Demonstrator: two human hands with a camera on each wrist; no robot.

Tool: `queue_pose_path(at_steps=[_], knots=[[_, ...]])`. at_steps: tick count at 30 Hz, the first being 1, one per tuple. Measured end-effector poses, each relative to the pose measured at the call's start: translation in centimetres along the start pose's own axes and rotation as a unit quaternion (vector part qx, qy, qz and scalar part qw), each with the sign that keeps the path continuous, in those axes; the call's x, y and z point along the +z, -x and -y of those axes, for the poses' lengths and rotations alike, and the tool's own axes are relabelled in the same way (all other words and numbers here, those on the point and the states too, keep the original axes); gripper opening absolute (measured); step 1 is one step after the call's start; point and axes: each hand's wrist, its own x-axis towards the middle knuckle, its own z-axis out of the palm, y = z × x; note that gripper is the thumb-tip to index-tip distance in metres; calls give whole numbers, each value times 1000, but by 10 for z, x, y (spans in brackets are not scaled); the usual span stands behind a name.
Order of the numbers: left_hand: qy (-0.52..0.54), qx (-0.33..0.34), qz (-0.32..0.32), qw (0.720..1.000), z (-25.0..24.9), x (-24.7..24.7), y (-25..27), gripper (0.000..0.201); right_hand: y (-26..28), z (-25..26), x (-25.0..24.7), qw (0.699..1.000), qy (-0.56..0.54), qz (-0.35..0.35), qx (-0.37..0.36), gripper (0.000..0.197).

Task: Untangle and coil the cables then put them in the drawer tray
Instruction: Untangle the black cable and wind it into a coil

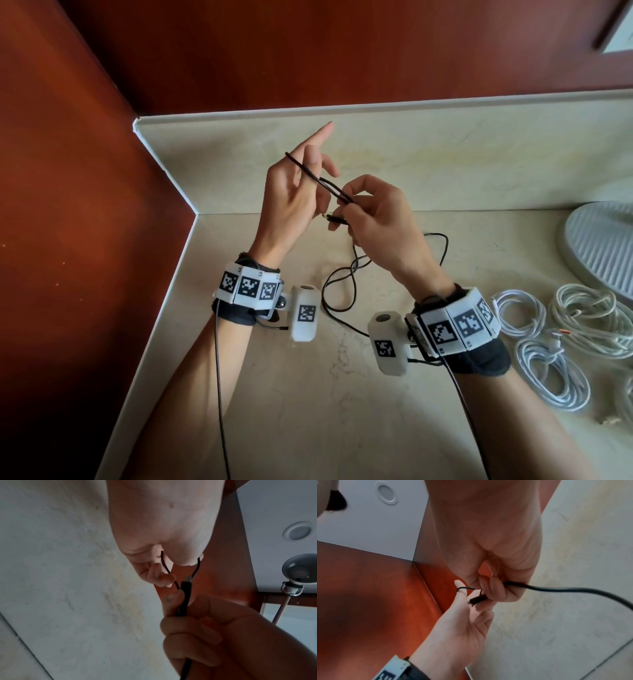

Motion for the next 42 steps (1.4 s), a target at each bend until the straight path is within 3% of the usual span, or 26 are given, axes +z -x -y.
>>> queue_pose_path(at_steps=[7,12,21,28,33,36,42], knots=[[47,-14,5,999,-2,-3,-1,41,-1,-5,-8,995,64,-32,-67,14],[69,-16,-6,997,1,0,0,42,1,-8,-4,986,123,-16,-111,26],[37,23,-38,998,1,-4,1,45,-2,-14,-3,982,132,-35,-128,23],[110,-115,-70,985,2,7,1,25,-4,-20,3,960,207,-67,-174,21],[289,-270,-41,918,9,-6,-6,34,-11,-27,-4,946,245,-85,-197,26],[346,-289,-20,893,10,-10,-8,36,-12,-30,-6,942,255,-81,-203,27],[378,-286,30,880,3,-9,-6,37,-14,-35,-8,930,307,-78,-185,25]])
